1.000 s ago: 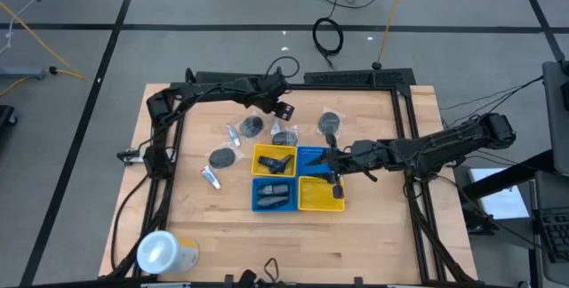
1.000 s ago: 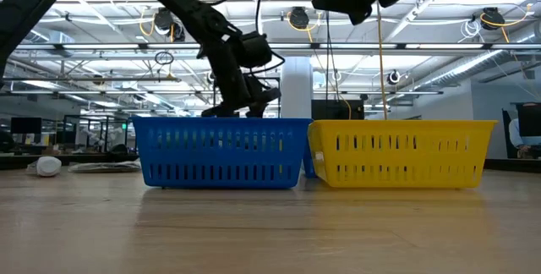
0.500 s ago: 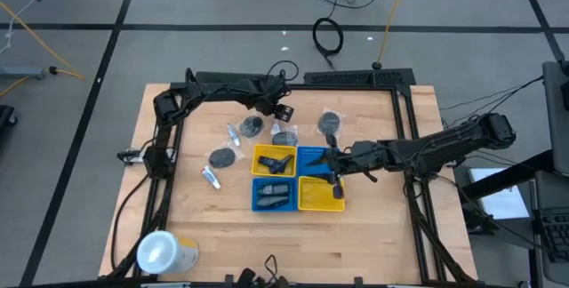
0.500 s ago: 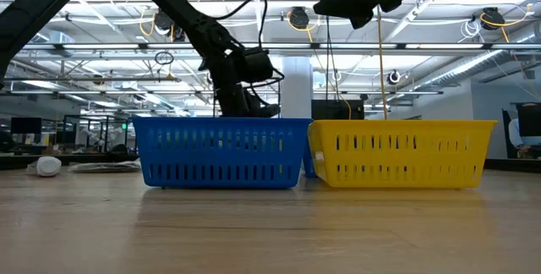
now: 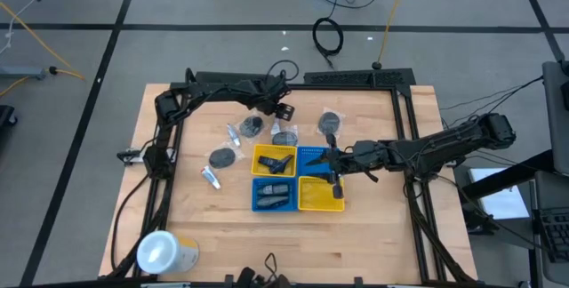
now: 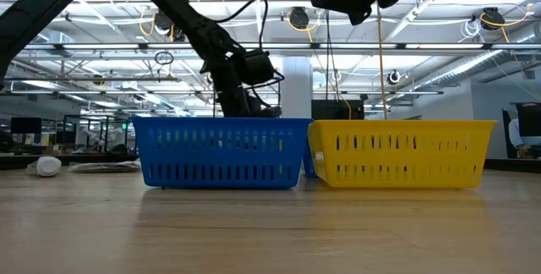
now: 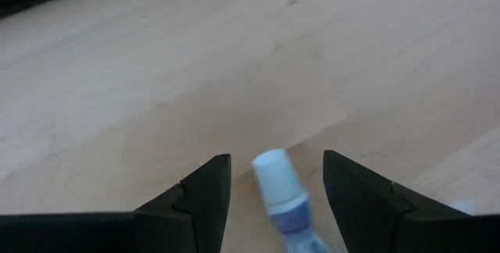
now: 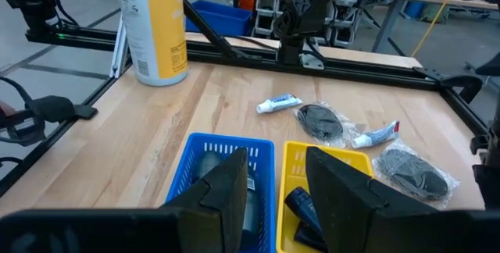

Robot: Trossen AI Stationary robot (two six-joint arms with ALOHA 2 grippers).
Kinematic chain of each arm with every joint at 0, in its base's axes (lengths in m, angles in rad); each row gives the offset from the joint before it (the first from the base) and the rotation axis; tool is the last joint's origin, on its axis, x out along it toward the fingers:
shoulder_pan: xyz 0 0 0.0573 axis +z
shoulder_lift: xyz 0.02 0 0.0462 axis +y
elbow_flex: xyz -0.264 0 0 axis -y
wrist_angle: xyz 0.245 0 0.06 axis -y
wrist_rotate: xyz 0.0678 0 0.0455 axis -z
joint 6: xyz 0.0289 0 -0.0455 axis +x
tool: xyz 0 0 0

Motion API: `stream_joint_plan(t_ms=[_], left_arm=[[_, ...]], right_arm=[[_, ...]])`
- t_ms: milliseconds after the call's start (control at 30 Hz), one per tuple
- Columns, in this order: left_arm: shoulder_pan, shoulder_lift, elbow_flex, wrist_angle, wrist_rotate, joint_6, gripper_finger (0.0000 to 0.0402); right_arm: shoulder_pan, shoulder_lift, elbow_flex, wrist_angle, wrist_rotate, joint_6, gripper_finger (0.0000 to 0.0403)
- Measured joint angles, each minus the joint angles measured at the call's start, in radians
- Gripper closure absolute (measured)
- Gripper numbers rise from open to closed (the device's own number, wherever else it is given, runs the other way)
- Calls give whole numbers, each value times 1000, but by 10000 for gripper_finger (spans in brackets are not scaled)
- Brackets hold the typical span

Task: Pick & Place Travel size toiletries
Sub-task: Put the white toothpaste into the right yellow bin

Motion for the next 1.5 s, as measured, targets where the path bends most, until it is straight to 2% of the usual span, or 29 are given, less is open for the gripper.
stream_joint_plan(t_ms=[800,933,1167,1500], left_arm=[[-1,25,0,27,20,-53,206],[-1,25,0,23,25,-56,247],[1,25,0,24,24,-45,366],[7,18,0,21,41,-19,359]], right_arm=[[0,0,0,6,0,1,282],[0,0,0,6,0,1,282],[0,0,0,6,0,1,284],[0,0,0,5,0,1,287]])
